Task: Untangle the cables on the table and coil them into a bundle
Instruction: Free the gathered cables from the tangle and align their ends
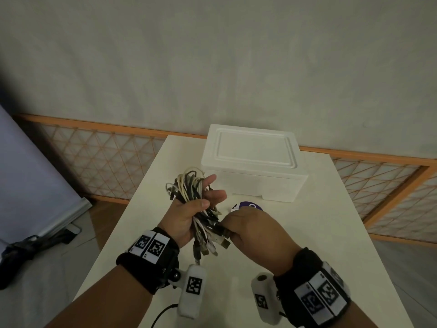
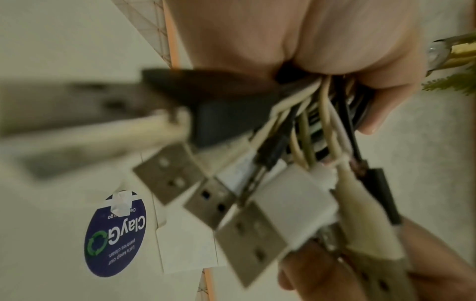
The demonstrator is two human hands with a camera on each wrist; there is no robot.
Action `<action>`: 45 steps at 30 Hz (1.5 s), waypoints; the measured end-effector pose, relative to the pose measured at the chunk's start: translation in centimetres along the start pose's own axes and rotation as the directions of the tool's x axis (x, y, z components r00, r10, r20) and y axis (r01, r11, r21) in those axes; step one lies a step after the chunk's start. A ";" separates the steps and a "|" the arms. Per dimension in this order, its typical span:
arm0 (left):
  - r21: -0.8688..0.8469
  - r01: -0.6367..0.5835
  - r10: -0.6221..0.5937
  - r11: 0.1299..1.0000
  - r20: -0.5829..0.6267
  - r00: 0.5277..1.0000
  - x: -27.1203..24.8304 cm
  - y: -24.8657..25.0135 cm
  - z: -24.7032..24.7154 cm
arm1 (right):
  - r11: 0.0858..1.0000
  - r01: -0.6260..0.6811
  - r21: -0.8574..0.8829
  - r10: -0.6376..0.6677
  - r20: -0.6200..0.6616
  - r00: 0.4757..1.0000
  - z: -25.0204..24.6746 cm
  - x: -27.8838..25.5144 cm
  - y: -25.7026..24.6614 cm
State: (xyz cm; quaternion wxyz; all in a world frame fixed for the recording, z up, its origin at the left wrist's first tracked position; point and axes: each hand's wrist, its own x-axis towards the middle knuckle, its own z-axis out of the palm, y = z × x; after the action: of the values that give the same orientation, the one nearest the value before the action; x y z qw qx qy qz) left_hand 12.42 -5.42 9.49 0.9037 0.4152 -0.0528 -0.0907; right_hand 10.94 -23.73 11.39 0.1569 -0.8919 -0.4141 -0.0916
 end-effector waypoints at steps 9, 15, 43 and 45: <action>0.138 0.025 -0.029 0.990 0.024 0.999 -0.8 0.3 0.9 | 0.972 0.221 -0.078 -0.232 -0.187 0.955 -1.3 0.6 -1.4; 0.299 0.023 -0.037 0.954 0.042 0.998 -1.8 -0.9 2.5 | 0.954 0.294 -0.054 -0.299 -0.138 0.944 -3.7 3.1 -0.6; 0.539 0.152 -0.296 0.828 0.193 0.935 -3.5 0.7 3.8 | 0.943 0.154 0.293 -0.135 -0.084 0.987 -1.9 1.9 -1.3; 0.558 0.146 -0.281 0.817 0.163 0.946 -3.6 0.6 4.1 | 0.949 0.158 0.272 -0.140 -0.084 0.986 -1.9 2.0 -1.1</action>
State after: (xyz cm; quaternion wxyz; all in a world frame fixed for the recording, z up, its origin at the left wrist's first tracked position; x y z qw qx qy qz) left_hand 8.29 -7.36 12.54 0.7215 0.6412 -0.1368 -0.2227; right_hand 11.30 -22.26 13.99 0.2864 -0.8237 -0.4840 -0.0726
